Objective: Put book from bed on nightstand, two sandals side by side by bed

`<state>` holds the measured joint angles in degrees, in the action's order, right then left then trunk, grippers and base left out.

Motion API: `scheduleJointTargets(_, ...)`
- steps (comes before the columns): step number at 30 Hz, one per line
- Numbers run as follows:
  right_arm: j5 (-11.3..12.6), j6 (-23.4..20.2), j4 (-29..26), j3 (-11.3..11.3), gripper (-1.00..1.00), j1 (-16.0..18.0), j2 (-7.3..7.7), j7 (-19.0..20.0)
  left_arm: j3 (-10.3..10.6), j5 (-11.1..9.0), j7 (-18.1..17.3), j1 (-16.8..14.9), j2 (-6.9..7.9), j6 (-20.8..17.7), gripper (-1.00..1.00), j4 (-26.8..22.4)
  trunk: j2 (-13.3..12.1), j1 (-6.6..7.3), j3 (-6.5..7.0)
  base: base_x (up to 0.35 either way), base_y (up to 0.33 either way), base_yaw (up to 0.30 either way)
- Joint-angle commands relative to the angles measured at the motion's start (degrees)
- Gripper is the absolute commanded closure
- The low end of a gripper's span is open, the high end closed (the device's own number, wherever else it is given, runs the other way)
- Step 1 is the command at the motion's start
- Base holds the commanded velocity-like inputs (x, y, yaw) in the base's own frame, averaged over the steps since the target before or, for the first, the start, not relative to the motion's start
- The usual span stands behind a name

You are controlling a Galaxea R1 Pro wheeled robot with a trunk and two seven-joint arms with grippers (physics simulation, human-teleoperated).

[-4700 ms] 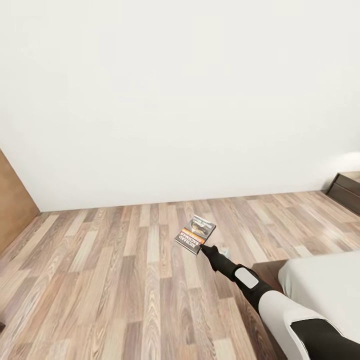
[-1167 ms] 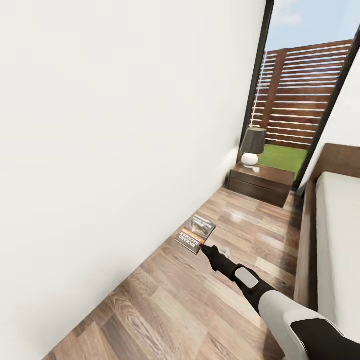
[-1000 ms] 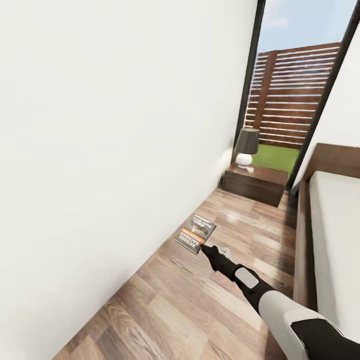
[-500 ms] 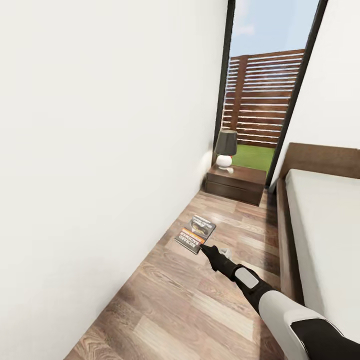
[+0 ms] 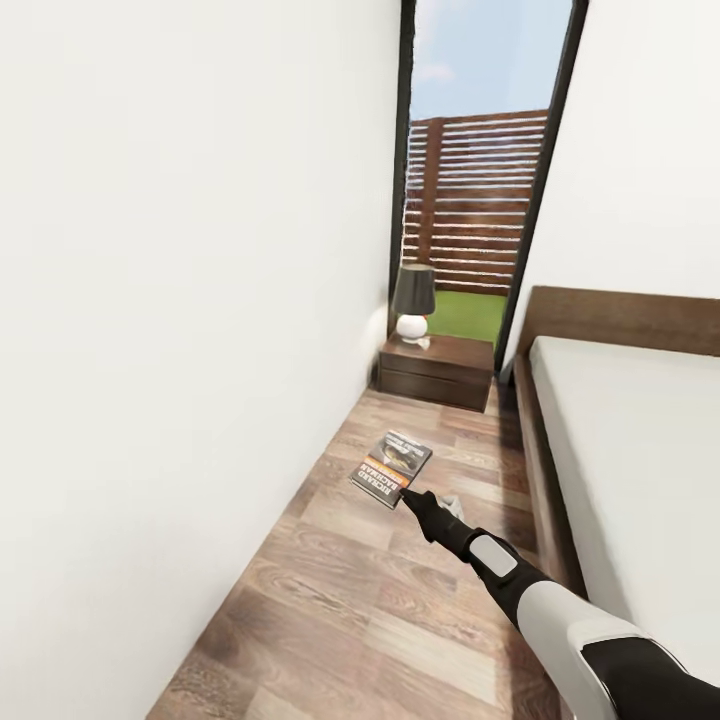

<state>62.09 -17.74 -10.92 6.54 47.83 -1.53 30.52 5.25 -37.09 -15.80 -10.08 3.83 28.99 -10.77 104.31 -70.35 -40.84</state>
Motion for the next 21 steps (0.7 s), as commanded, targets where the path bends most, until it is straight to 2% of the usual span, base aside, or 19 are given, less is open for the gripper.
scheduleJointTargets(1, 0.75, -0.19, 0.02, 0.32, 1.00, 0.07, 0.02, 0.07, 0.47, -0.61, -0.19, -0.03, 0.04, 0.19, -1.00, 0.05, 0.02, -0.02, -0.01, 0.248, 0.158, -0.261)
scheduleJointTargets(21, 0.75, -0.21, 0.02, 0.32, 1.00, 0.07, 0.02, 0.07, 0.47, -0.61, -0.19, -0.03, 0.04, 0.19, -1.00, 0.05, 0.02, -0.02, 0.82, 0.248, 0.176, -0.260)
